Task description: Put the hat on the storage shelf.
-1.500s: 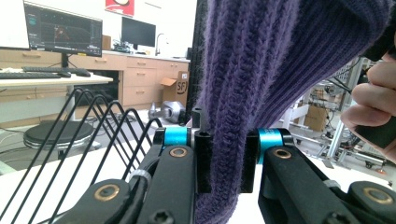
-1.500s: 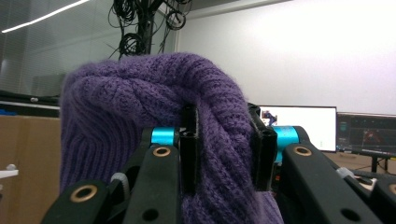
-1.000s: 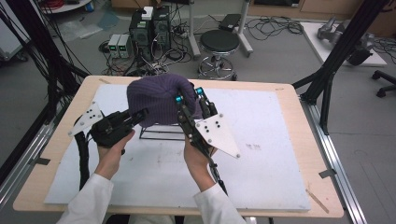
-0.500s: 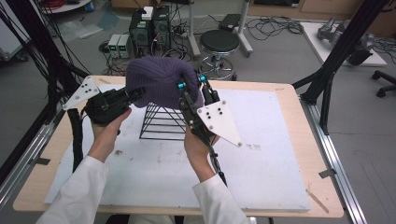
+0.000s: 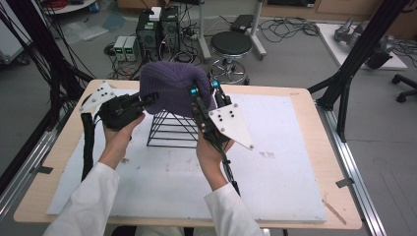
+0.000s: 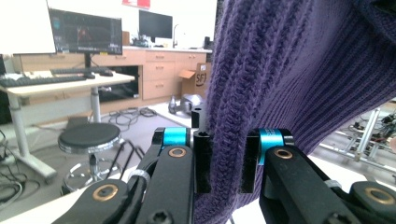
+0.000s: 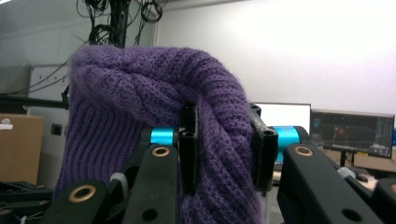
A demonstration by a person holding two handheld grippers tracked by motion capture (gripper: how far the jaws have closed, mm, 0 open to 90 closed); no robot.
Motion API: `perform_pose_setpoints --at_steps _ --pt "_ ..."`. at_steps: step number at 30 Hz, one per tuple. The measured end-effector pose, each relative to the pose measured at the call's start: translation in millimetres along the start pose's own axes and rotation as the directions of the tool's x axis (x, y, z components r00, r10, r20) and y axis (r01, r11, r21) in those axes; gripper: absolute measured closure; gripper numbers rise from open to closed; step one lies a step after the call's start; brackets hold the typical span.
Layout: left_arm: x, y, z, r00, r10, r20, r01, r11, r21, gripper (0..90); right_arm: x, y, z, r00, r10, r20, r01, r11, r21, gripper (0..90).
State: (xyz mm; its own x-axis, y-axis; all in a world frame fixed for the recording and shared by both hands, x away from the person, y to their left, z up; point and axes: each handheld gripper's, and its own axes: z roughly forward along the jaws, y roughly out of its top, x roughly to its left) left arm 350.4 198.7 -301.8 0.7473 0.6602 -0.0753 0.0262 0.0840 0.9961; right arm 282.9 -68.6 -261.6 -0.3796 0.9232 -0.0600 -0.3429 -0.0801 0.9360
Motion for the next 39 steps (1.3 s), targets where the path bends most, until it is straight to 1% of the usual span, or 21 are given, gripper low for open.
perform_pose_setpoints --at_steps 2,5,7,11,13,14,17,21,23,25,29,31,33,34,36,39 --pt "1.9 -8.8 -0.2 0.9998 -0.02 0.001 0.02 0.9997 0.011 81.2 0.3 -6.1 -0.6 1.0 -0.005 -0.001 0.005 1.0 0.018 70.6" --pt "4.9 -21.4 -1.6 0.9989 -0.046 -0.01 0.046 0.9988 0.017 81.2 1.8 -15.0 -1.0 1.0 0.0 -0.004 0.001 0.999 0.045 70.6" --pt "7.2 -27.0 -2.3 0.9985 -0.053 -0.015 0.053 0.9982 0.026 81.2 3.2 -20.9 -1.4 1.0 -0.003 -0.005 0.003 0.998 0.06 70.6" --pt "13.6 -41.2 -4.5 0.9965 -0.079 -0.027 0.08 0.9957 0.046 81.0 5.9 -34.3 -1.6 1.0 0.006 -0.008 -0.005 0.995 0.098 70.3" --pt "16.8 -47.1 -6.2 0.9959 -0.085 -0.03 0.087 0.9947 0.055 80.7 8.0 -41.3 -1.9 0.9999 0.013 -0.009 -0.012 0.993 0.116 70.3" --pt "18.5 -50.6 -7.1 0.9948 -0.096 -0.035 0.098 0.9935 0.058 80.7 9.4 -44.7 -2.0 0.9998 0.014 -0.01 -0.013 0.992 0.123 70.3" --pt "22.9 -62.5 -10.3 0.9924 -0.112 -0.052 0.115 0.9905 0.075 80.6 13.1 -55.0 -2.1 0.9997 0.017 -0.016 -0.015 0.989 0.149 70.2" --pt "27.4 -75.6 -13.7 0.9881 -0.136 -0.071 0.142 0.9864 0.082 80.6 17.5 -67.8 -0.6 0.9996 0.019 -0.023 -0.014 0.982 0.187 70.2" --pt "29.6 -80.4 -15.5 0.9865 -0.143 -0.08 0.149 0.9853 0.083 80.5 18.8 -73.3 0.5 0.9997 0.014 -0.022 -0.009 0.98 0.199 70.2" --pt "31.1 -82.7 -16.6 0.9865 -0.138 -0.087 0.146 0.9849 0.092 80.5 19.4 -78.2 1.5 0.9996 0.017 -0.021 -0.012 0.977 0.212 70.2" --pt "32.7 -89.6 -18.5 0.9834 -0.155 -0.094 0.164 0.9816 0.097 80.5 20.4 -84.4 3.3 0.9995 0.025 -0.021 -0.019 0.973 0.229 70.1" --pt "33.3 -93.1 -18.5 0.9821 -0.161 -0.098 0.171 0.9794 0.107 80.4 22.0 -86.6 4.1 0.9996 0.015 -0.022 -0.009 0.972 0.234 70.1" --pt "33.9 -95.9 -18.0 0.9812 -0.163 -0.104 0.175 0.9771 0.121 80.4 24.0 -89.3 5.3 0.9996 0.007 -0.028 0.0 0.969 0.248 70.0" --pt "33.8 -97.0 -18.0 0.981 -0.162 -0.108 0.174 0.9776 0.118 80.3 24.7 -90.2 5.9 0.9995 0.005 -0.032 0.003 0.968 0.251 70.0" --pt "35.2 -101.0 -19.3 0.9778 -0.178 -0.11 0.19 0.9756 0.11 80.2 25.9 -91.6 6.7 0.9994 0.0 -0.034 0.009 0.967 0.255 69.9" --pt "37.6 -107.9 -21.3 0.9727 -0.192 -0.13 0.207 0.9721 0.111 80.2 27.5 -94.2 8.1 0.9992 -0.004 -0.041 0.015 0.963 0.269 69.2"
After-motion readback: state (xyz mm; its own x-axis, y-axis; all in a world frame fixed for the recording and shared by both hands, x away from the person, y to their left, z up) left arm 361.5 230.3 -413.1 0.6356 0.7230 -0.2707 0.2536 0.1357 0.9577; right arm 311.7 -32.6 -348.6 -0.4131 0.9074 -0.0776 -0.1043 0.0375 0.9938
